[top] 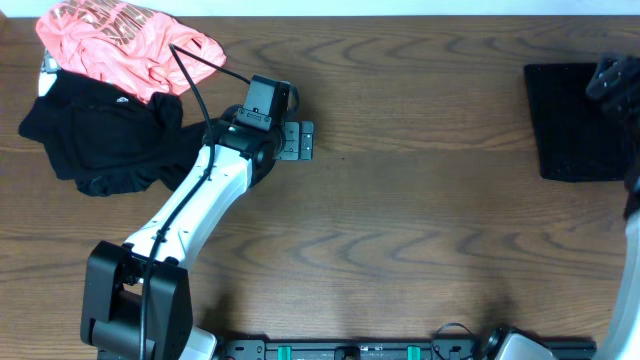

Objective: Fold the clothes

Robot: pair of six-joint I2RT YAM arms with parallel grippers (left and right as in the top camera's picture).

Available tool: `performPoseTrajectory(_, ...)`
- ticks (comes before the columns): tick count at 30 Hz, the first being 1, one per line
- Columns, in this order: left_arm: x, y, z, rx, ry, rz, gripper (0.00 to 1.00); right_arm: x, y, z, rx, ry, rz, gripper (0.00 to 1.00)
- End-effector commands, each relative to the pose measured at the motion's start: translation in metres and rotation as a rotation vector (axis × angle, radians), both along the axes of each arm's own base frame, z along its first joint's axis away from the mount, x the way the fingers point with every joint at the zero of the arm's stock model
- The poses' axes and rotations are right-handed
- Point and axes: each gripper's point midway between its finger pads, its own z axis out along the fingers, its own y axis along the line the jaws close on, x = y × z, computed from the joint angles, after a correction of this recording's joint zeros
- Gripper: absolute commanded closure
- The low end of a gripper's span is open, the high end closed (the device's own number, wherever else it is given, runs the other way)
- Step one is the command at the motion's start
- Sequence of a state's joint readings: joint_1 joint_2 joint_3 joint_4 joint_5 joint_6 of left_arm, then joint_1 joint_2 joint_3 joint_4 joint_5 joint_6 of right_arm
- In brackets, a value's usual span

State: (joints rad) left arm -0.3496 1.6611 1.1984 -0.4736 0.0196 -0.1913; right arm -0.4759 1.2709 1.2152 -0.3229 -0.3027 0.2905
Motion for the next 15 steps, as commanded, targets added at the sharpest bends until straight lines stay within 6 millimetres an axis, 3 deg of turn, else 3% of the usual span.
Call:
performPoseTrajectory(1, -0.001, -0.001, -0.003, -0.002, 0.009, 0.009, 0.02, -0.021, 0.03, 0.026, -0.103, -0.036, 0.131, 0.01)
performPoseTrajectory(7, -0.001, -0.001, -0.003, -0.002, 0.009, 0.009, 0.02, -0.068, 0.051, 0.047, -0.205, -0.033, 0.146, 0.01)
performPoseTrajectory(15, -0.001, -0.001, -0.003, -0.002, 0.009, 0.009, 0.02, -0.096, 0.059, 0.038, -0.183, 0.029, 0.121, 0.01)
